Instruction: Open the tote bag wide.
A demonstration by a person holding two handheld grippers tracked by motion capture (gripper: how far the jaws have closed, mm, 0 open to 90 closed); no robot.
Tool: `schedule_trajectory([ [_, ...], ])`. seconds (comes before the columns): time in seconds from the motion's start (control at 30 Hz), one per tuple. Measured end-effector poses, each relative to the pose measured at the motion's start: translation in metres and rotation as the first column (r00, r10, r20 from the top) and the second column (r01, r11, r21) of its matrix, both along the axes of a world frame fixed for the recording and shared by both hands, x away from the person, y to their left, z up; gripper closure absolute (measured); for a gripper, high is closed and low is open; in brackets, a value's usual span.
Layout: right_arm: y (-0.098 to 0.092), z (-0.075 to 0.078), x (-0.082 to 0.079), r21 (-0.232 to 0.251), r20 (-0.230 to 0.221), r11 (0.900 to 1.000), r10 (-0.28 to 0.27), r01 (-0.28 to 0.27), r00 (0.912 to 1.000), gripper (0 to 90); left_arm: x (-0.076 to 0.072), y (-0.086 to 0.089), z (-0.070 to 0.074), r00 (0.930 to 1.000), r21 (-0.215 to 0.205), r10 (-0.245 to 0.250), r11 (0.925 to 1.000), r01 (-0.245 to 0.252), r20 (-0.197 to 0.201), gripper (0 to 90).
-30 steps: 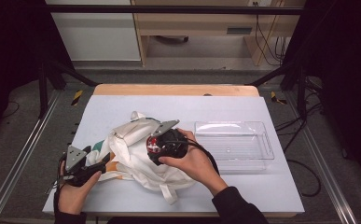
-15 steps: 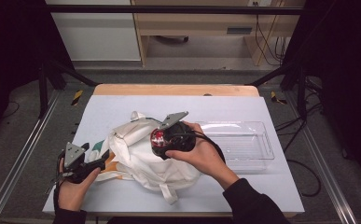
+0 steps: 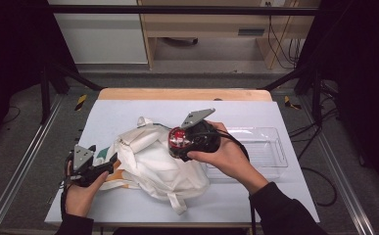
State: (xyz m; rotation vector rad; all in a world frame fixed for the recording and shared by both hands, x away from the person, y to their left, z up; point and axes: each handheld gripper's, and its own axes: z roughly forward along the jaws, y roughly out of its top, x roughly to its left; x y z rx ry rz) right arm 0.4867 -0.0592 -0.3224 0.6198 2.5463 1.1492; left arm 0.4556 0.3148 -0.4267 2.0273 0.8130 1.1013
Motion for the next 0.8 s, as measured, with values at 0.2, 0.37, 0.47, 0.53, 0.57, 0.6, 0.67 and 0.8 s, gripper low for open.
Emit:
schedule_trajectory([
  [0.2,-0.023,-0.006,-0.003,-0.011,0.013,0.999,-0.031,0.032,0.9994,25.7,-0.008,0.003,0.000,0.9997,-0.010,0.006,0.9999,-0.006,0.023,18.0],
  [0.37,-0.051,-0.008,0.001,-0.013,0.034,0.998,-0.066,0.066,0.9973,25.7,-0.013,0.011,0.001,0.9985,-0.024,0.033,0.9992,-0.032,0.044,18.2],
  [0.47,-0.060,-0.006,0.001,-0.003,0.028,0.998,-0.065,0.065,0.9975,25.7,-0.016,0.014,-0.001,0.9972,-0.050,0.063,0.9969,-0.061,0.040,18.1],
  [0.53,-0.068,-0.004,0.001,0.006,0.032,0.998,-0.067,0.067,0.9973,25.7,-0.017,0.013,-0.002,0.9962,-0.067,0.078,0.9949,-0.075,0.038,18.1],
  [0.57,-0.073,-0.003,0.000,-0.002,0.042,0.997,-0.073,0.073,0.9965,25.7,-0.017,0.012,-0.002,0.9963,-0.052,0.077,0.9959,-0.075,0.038,18.2],
  [0.6,-0.073,-0.003,0.000,-0.002,0.042,0.997,-0.073,0.073,0.9965,25.7,-0.017,0.012,-0.002,0.9963,-0.052,0.077,0.9959,-0.075,0.038,18.1],
  [0.67,-0.079,-0.002,0.000,0.004,0.047,0.997,-0.081,0.081,0.9956,25.7,-0.017,0.012,-0.001,0.9972,-0.021,0.064,0.9978,-0.063,0.038,18.1],
  [0.8,-0.090,0.000,0.002,0.007,0.053,0.994,-0.105,0.105,0.9931,25.7,-0.018,0.012,-0.001,0.9971,-0.008,0.066,0.9978,-0.065,0.039,18.0],
])
